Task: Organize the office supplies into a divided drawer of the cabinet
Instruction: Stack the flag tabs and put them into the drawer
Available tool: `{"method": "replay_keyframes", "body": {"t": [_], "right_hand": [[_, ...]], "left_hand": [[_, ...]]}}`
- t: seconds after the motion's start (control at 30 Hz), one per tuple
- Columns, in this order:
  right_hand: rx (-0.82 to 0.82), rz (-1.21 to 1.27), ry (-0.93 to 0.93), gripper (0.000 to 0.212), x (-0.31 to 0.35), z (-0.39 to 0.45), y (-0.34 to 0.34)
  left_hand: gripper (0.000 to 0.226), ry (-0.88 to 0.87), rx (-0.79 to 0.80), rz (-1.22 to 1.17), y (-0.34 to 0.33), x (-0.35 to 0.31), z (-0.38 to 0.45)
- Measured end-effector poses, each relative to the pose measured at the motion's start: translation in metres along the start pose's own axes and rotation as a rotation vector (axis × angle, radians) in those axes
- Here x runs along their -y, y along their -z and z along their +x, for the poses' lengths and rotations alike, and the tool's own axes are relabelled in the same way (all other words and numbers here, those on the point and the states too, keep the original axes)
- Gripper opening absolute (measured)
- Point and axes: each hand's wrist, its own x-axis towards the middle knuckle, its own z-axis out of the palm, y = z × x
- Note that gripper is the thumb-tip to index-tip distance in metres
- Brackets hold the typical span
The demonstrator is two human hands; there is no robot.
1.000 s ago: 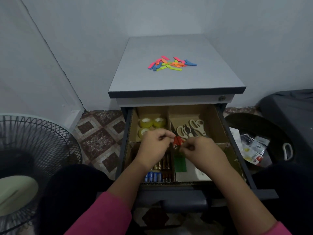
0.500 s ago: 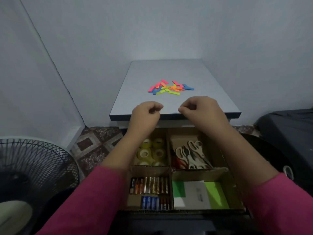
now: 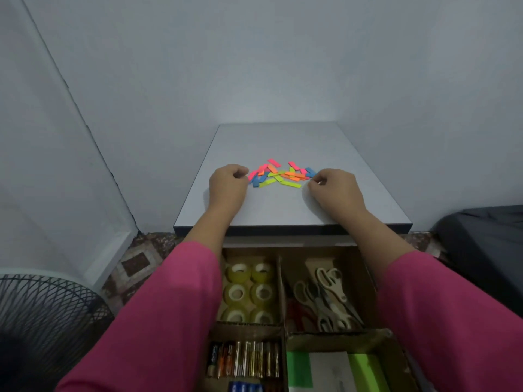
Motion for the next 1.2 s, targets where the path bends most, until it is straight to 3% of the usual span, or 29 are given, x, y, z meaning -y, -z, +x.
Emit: {"method": "replay_keyframes", "body": {"t": [0.23,0.33,0.47,0.57,0.67,0.77,0.83,0.9,0.97,1.1,1.2], "right_hand": [[-0.144,-0.104,0.102,0.023,-0.001,0.039,-0.018],[-0.172,-0.129,0.097,0.023,-0.002,0.056,-0.028],[-0.097,-0.124,0.068,0.024,-0.002,0.072,-0.035],[-0.039,-0.139,0.056,0.029,0.001,0.081,-0.038],[-0.01,-0.157,0.071,0.028,0.002,0.087,-0.04],[0.01,-0.132,0.064,0.024,0.0,0.092,-0.041],[0.021,-0.082,0.042,0.02,-0.001,0.095,-0.041],[0.025,-0.03,0.031,0.017,-0.003,0.094,-0.042],[0.008,0.054,0.028,0.016,-0.004,0.094,-0.041],[-0.021,0.341,0.008,0.017,-0.001,0.081,-0.031],[0.119,0.66,0.021,0.01,0.008,0.054,-0.025]], "left_hand": [[0.011,0.012,0.021,0.339,-0.02,0.008,0.037],[0.011,0.01,-0.004,0.293,-0.019,0.012,0.04],[0.014,-0.006,-0.044,0.047,-0.015,0.007,0.033],[0.014,-0.096,0.134,-0.188,-0.01,-0.006,0.015],[0.008,-0.211,0.381,-0.055,-0.007,-0.014,0.0],[0.003,-0.232,0.445,0.05,-0.008,-0.012,0.004],[0.005,-0.203,0.37,-0.009,-0.011,-0.008,0.011],[0.01,-0.115,0.141,-0.096,-0.015,0.0,0.024],[0.018,-0.027,-0.058,0.006,-0.018,0.01,0.039],[0.024,-0.047,-0.034,0.282,-0.029,0.017,0.054],[0.023,-0.076,0.034,0.374,-0.033,0.016,0.056]]}}
